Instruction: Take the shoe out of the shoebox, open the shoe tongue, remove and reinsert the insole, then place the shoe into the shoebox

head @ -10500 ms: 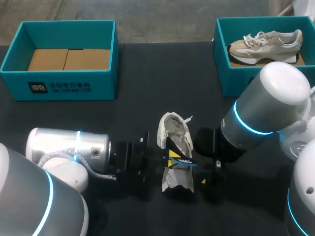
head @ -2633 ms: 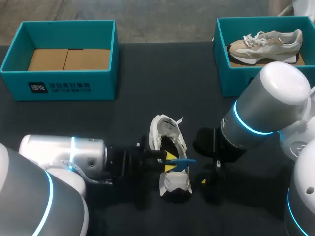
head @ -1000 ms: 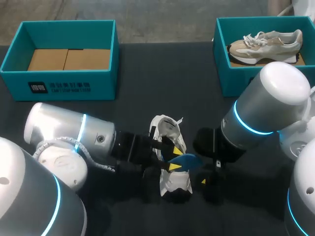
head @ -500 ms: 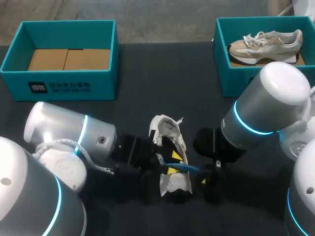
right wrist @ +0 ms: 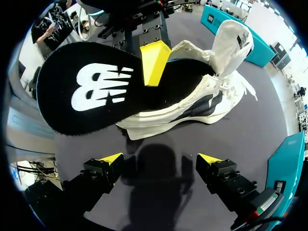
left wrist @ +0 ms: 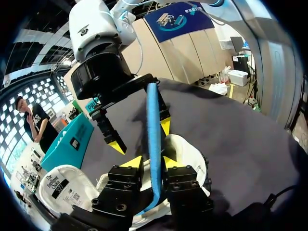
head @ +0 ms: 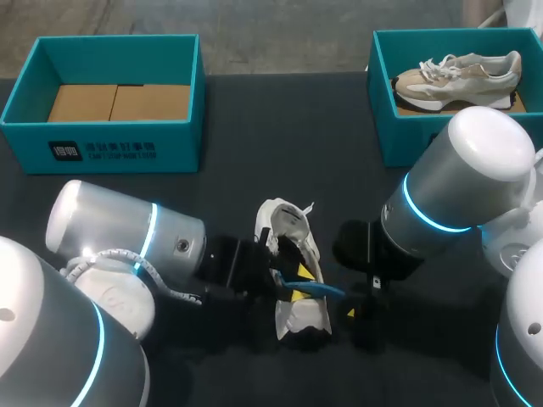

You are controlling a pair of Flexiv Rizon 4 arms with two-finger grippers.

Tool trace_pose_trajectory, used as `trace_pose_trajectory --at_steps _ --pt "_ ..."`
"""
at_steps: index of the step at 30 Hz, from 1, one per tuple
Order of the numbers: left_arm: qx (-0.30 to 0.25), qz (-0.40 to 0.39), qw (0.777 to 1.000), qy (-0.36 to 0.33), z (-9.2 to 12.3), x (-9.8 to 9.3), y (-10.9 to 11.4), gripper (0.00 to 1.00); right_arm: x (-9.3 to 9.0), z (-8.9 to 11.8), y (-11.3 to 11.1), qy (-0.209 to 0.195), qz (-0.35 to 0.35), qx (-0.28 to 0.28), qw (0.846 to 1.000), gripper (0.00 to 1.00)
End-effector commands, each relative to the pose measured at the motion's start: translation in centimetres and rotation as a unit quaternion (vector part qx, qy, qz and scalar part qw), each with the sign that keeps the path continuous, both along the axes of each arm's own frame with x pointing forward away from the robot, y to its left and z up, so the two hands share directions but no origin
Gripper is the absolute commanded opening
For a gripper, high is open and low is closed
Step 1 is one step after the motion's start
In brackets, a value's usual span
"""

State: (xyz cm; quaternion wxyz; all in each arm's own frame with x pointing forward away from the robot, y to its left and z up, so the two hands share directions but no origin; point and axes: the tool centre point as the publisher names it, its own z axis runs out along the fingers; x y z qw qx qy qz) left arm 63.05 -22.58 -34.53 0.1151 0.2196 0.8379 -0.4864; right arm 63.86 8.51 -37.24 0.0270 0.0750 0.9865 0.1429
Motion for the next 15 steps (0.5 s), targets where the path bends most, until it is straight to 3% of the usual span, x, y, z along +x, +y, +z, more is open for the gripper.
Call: trace_pose_trajectory --at_steps 1,2,15 --pt "-0.001 0.004 1.000 -0.003 -0.7 0.1 -1.2 0.08 -0.1 -0.2 0.0 -0.001 0.000 0.000 1.000 1.00" --pt "-0.003 0.003 1.000 -0.006 -0.7 0.1 -1.2 0.00 -0.1 -0.2 0.0 -0.001 0.000 0.000 1.000 1.00" --pt "-0.083 0.025 0.993 -0.082 -1.0 -0.8 -0.2 0.00 -0.1 -0.2 0.0 -0.001 0.000 0.000 1.000 1.00"
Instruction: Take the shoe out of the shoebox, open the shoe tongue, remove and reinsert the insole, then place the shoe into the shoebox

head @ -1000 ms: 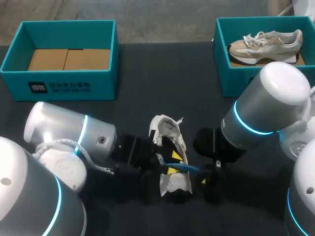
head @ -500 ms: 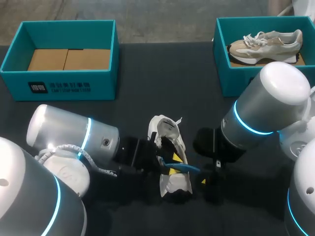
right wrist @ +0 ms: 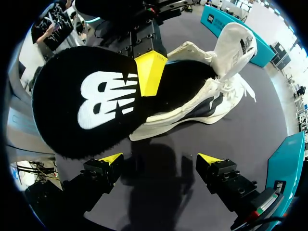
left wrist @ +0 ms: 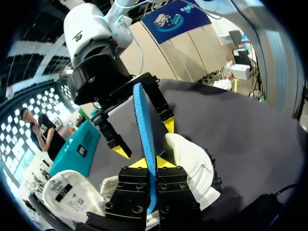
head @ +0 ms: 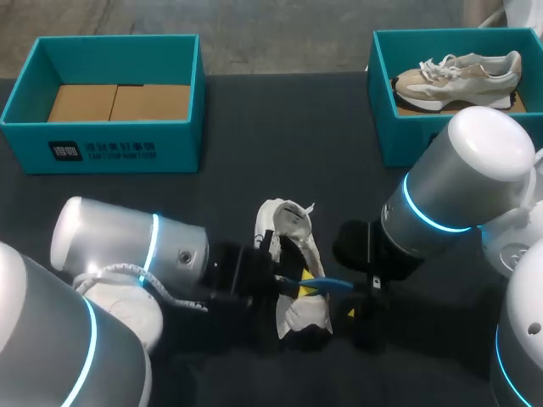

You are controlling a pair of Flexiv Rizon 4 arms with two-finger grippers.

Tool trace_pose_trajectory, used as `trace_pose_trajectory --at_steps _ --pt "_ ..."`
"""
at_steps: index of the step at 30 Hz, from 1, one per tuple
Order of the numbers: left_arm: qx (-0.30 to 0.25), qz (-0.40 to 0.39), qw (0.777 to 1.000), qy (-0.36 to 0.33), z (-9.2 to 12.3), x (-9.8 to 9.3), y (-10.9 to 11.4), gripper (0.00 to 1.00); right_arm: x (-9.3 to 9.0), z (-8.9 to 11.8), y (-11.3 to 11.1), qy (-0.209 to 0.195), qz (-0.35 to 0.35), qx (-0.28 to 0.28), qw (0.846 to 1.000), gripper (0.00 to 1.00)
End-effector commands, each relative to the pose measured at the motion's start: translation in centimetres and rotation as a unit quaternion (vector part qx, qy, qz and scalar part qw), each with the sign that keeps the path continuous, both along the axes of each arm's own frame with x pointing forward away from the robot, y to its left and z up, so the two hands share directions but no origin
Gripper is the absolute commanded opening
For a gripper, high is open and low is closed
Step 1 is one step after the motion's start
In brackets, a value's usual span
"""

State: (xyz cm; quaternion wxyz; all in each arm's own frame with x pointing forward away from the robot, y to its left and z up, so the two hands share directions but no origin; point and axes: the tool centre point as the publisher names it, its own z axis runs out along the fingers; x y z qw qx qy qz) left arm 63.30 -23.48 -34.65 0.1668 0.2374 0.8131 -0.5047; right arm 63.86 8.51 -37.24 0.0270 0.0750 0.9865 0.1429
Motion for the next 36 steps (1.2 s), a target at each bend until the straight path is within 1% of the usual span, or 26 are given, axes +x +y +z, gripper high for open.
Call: trace_pose_trajectory --at_steps 1,6,12,19,28,36 --pt "-0.050 0.026 0.998 -0.035 -0.9 -1.1 0.8 0.00 -0.1 -0.2 0.0 -0.001 0.000 0.000 1.000 1.00" --pt "-0.080 0.033 0.995 -0.054 -0.6 -0.8 1.2 0.00 -0.1 -0.2 0.0 -0.001 0.000 0.000 1.000 1.00" --pt "-0.081 0.033 0.995 -0.054 -0.2 -0.3 1.0 0.00 -0.1 -0.2 0.0 -0.001 0.000 0.000 1.000 1.00" --pt "-0.092 0.025 0.993 -0.069 0.9 0.2 0.7 0.00 -0.1 -0.2 0.0 -0.001 0.000 0.000 1.000 1.00" --pt "-0.112 0.014 0.990 -0.087 1.2 0.9 0.7 0.00 -0.1 -0.2 0.0 -0.001 0.000 0.000 1.000 1.00" --pt "-0.120 -0.014 0.986 -0.117 1.1 0.8 1.2 0.00 -0.1 -0.2 0.0 -0.001 0.000 0.000 1.000 1.00"
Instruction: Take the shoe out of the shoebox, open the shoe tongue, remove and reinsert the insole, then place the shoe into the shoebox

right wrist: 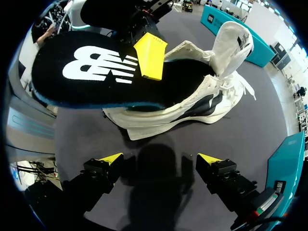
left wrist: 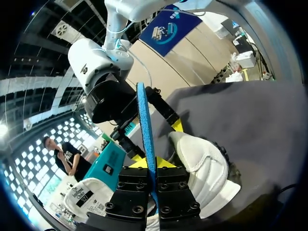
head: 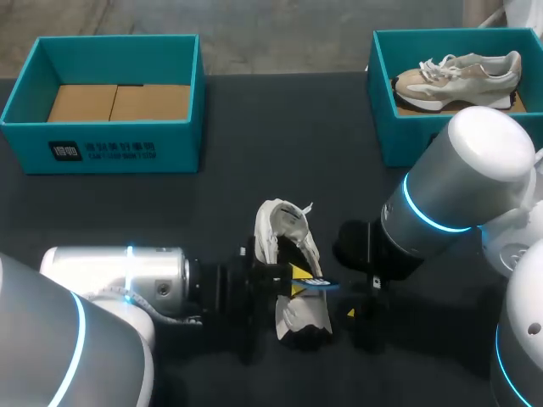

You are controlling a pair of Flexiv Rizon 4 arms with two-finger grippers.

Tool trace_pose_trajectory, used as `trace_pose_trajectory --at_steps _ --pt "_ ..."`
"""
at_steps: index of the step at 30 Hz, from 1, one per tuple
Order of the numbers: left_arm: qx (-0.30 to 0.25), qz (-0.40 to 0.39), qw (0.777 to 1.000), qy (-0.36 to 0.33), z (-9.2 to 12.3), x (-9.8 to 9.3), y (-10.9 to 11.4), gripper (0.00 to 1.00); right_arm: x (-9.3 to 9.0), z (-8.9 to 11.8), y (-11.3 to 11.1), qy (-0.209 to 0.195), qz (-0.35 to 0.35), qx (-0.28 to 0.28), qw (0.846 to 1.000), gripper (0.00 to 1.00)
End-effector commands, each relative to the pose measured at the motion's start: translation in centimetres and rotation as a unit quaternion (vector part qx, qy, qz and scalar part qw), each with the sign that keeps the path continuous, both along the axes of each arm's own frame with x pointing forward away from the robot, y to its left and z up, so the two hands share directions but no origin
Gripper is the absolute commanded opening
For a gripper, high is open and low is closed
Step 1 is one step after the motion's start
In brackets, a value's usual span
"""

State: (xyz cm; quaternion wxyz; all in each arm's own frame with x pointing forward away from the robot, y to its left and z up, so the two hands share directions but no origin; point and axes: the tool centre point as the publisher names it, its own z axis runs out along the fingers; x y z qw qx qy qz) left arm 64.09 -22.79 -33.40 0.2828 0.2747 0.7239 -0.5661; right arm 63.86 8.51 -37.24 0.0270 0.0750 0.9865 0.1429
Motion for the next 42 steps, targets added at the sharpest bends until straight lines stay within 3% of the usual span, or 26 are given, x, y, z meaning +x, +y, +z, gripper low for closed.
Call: trace_pose_trajectory --at_steps 1,15,25,36,38,42 --pt "0.003 -0.009 1.000 -0.009 -0.2 0.0 0.6 0.00 -0.1 -0.2 0.0 -0.001 0.000 0.000 1.000 1.00" --pt "0.062 0.011 0.997 -0.049 -0.8 1.3 0.8 0.00 -0.1 -0.2 0.0 -0.001 0.000 0.000 1.000 1.00" --pt "0.083 0.014 0.996 -0.038 -1.4 2.2 0.7 0.00 -0.1 -0.2 0.0 -0.001 0.000 0.000 1.000 1.00" --pt "0.062 -0.015 0.998 -0.001 -0.8 1.2 0.8 0.00 -0.1 -0.2 0.0 -0.001 0.000 0.000 1.000 1.00" --pt "0.059 -0.021 0.998 0.004 -0.6 1.0 0.8 0.16 -0.1 -0.2 0.0 -0.001 0.000 0.000 1.000 1.00" --pt "0.057 -0.031 0.998 0.015 -0.1 0.5 0.8 0.22 -0.1 -0.2 0.0 -0.001 0.000 0.000 1.000 1.00"
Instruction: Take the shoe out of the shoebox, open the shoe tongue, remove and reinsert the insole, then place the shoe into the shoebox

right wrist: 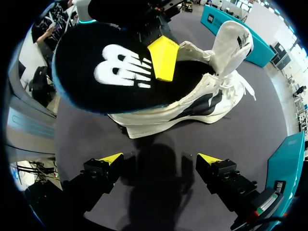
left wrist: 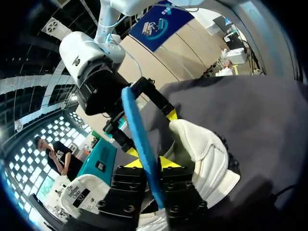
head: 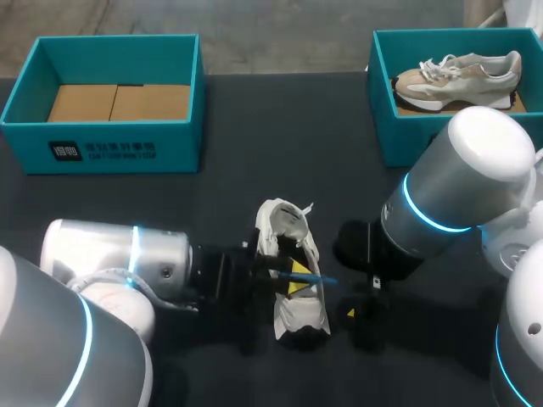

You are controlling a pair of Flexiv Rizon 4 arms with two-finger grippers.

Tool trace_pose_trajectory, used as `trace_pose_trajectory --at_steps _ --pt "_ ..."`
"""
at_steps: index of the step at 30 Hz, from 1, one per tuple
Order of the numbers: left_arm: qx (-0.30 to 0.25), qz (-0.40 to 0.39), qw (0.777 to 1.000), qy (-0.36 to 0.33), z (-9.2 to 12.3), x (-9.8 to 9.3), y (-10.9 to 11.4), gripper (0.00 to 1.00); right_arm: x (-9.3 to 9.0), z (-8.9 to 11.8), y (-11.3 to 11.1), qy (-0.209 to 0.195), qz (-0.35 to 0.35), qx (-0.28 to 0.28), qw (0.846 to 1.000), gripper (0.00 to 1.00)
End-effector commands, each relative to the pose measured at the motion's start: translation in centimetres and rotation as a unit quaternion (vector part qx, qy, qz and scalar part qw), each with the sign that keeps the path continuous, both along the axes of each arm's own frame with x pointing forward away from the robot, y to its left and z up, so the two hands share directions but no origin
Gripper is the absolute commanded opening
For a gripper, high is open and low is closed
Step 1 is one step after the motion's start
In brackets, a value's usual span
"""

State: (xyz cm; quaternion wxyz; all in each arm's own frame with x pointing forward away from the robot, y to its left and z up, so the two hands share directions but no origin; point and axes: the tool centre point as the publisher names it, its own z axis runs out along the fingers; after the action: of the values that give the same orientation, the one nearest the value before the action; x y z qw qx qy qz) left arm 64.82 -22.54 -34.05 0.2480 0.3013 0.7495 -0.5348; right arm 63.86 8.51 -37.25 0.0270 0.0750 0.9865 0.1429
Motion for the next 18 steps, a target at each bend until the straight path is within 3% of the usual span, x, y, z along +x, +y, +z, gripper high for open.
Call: trace_pose_trajectory --at_steps 1,10,18 --pt "0.002 -0.009 1.000 0.008 0.7 -0.4 0.6 0.26 -0.1 -0.2 0.0 -0.001 0.000 0.000 1.000 1.00" --pt "0.015 -0.015 1.000 0.018 1.5 -1.0 0.7 0.27 -0.1 -0.2 0.0 -0.001 0.000 0.000 1.000 1.00" --pt "0.010 -0.043 0.999 0.020 1.6 -1.6 -0.3 0.22 -0.1 -0.2 0.0 -0.001 0.000 0.000 1.000 1.00"
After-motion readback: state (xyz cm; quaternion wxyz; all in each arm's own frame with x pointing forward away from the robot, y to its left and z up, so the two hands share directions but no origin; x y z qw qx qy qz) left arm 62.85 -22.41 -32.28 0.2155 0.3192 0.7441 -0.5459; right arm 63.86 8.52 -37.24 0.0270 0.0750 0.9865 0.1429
